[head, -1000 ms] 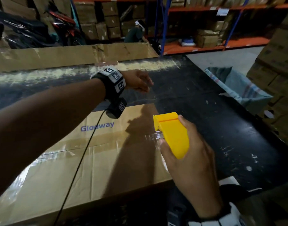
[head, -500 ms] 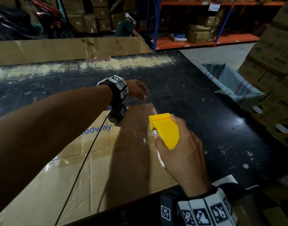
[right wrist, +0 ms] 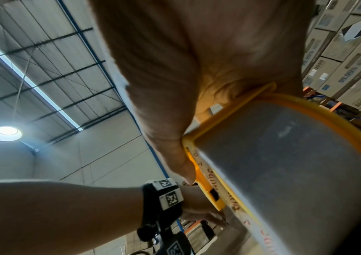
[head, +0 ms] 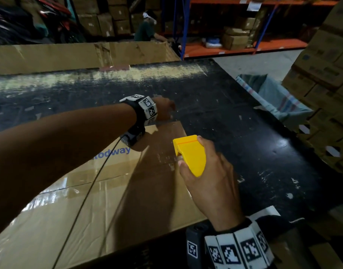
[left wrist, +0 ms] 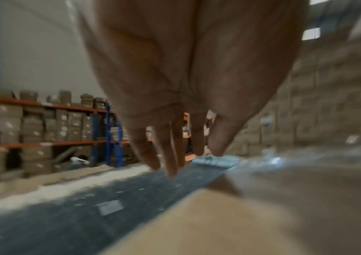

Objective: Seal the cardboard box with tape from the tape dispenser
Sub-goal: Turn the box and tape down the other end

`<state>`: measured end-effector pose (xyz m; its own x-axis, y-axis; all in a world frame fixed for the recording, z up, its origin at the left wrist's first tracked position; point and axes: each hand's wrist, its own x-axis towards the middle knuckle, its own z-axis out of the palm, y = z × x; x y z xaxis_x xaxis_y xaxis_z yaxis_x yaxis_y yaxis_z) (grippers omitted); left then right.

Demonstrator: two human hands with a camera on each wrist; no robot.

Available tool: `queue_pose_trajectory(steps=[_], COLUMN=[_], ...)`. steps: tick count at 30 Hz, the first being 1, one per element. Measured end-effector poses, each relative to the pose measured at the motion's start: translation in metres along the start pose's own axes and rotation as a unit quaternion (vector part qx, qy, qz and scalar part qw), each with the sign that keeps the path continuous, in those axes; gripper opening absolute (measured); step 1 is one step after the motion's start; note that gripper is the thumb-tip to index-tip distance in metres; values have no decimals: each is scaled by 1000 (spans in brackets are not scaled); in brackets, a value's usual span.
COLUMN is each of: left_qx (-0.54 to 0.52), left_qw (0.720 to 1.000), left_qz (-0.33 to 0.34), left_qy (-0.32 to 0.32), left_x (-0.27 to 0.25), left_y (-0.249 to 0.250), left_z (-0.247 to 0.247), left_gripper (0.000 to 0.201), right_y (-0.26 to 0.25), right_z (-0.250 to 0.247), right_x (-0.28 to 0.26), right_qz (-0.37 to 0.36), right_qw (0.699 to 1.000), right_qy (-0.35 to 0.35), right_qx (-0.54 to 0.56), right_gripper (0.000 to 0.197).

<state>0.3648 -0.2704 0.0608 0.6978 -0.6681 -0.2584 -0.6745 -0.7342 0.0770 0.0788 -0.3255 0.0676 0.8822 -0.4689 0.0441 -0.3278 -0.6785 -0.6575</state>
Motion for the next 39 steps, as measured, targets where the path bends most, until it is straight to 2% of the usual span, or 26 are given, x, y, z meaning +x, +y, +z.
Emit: queue_pose_trajectory(steps=[3, 5, 8, 13, 17, 20, 23, 26, 28, 31, 33, 34, 36, 37, 39], left_qx=[-70, -75, -22, 10, 17, 19, 20, 22, 22, 23, 21, 20, 28, 38, 59], left_qw=[994, 989, 985, 983, 983, 982, 982, 982, 982, 984, 984, 985, 989, 990, 990], left_qz=[80, 130, 140, 131, 134, 140, 137, 140, 137, 134, 132, 128, 109, 104, 121], left_qy=[32, -11, -103, -128, -128, -122, -126, -125, -126, -119, -115, -111, -99, -90, -48], left_x=[-22, -44, -62, -62, -63, -66, -63, -62, -63, -64, -63, -60, -57, -59, -70], left_y=[-3, 0, 8, 13, 12, 14, 13, 13, 12, 14, 14, 14, 11, 13, 26], left_z=[-1, 9, 27, 28, 34, 36, 37, 37, 37, 37, 37, 40, 41, 42, 38], left_gripper=[48, 53, 59, 60, 63, 65, 67, 67, 68, 67, 67, 67, 67, 67, 67], right_y=[-2, -3, -3, -4, 12, 33, 50, 63, 70, 101, 127, 135, 141, 141, 143], right_z=[0, 1, 1, -4, -29, -44, -50, -44, -37, -18, -5, -1, 5, 5, 2], right_x=[5, 8, 8, -2, -63, -125, -166, -179, -171, -159, -166, -174, -183, -187, -187], right_qz=[-8, -7, -1, 4, 9, 26, 44, 25, 48, 112, 120, 131, 142, 139, 119], right_qw=[1000, 1000, 1000, 1000, 1000, 997, 993, 988, 988, 984, 977, 978, 980, 981, 985], right_qy=[-2, -9, -8, -9, -13, -20, 24, 61, 38, -53, -105, -121, -138, -122, -53], right_qx=[-1, -1, -6, -17, -12, -71, -111, -136, -143, -126, -140, -107, 2, 55, 109], right_gripper=[67, 67, 69, 71, 74, 75, 72, 72, 72, 75, 78, 74, 51, 43, 49])
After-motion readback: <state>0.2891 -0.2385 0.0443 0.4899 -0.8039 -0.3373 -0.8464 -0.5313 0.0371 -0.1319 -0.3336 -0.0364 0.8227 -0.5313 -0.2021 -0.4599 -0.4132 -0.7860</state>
